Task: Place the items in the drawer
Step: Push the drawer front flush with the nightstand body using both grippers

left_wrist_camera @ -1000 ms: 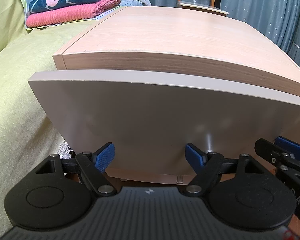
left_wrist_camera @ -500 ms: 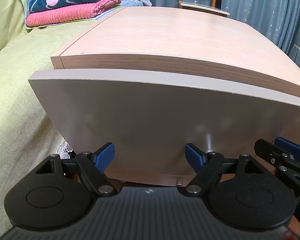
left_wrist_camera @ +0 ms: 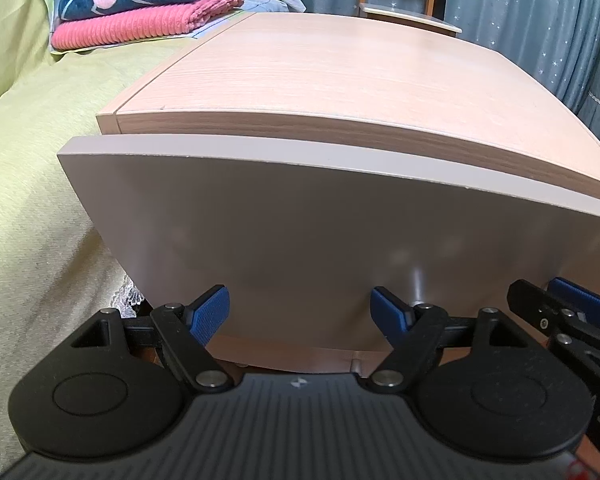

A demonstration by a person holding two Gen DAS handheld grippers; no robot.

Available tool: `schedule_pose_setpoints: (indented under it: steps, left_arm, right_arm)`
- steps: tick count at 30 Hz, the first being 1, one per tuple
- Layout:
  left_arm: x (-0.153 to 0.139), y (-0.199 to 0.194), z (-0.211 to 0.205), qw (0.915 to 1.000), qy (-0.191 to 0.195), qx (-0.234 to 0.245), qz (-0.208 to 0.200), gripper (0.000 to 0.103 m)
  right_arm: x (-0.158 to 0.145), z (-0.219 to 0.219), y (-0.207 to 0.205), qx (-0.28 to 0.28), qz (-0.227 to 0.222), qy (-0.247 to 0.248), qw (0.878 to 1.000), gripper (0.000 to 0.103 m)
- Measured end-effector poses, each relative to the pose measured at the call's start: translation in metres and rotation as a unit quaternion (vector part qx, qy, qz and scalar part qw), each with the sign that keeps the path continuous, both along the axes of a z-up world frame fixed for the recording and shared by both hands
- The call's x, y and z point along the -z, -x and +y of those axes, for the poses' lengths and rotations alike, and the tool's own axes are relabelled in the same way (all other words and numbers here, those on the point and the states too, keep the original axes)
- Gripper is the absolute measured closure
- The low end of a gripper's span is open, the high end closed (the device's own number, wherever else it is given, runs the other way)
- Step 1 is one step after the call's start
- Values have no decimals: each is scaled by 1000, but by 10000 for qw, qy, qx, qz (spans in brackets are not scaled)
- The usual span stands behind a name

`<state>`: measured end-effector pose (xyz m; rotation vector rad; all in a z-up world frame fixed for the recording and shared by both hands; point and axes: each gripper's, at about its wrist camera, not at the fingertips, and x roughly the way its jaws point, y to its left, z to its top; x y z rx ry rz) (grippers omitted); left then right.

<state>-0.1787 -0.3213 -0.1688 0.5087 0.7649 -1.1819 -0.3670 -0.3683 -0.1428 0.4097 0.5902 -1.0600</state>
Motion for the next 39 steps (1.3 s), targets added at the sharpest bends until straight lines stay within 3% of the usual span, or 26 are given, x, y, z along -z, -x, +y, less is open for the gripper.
schedule_pose_setpoints:
  steps: [3,30,39]
  left_arm:
    - [0,-1,-1,9996,-158,-219,37,24]
    - [2,-2,-7,9996,-150,-251,49,24]
    - [1,-2,-9,9995,-141,-264,60,24]
  right_arm:
    - [-1,0,-4,17,-3,-5,10000,75]
    - [-2,-16,-23,41,-20,-7,10000,75]
    - [2,-7,-6,56,-50,-11,10000,75]
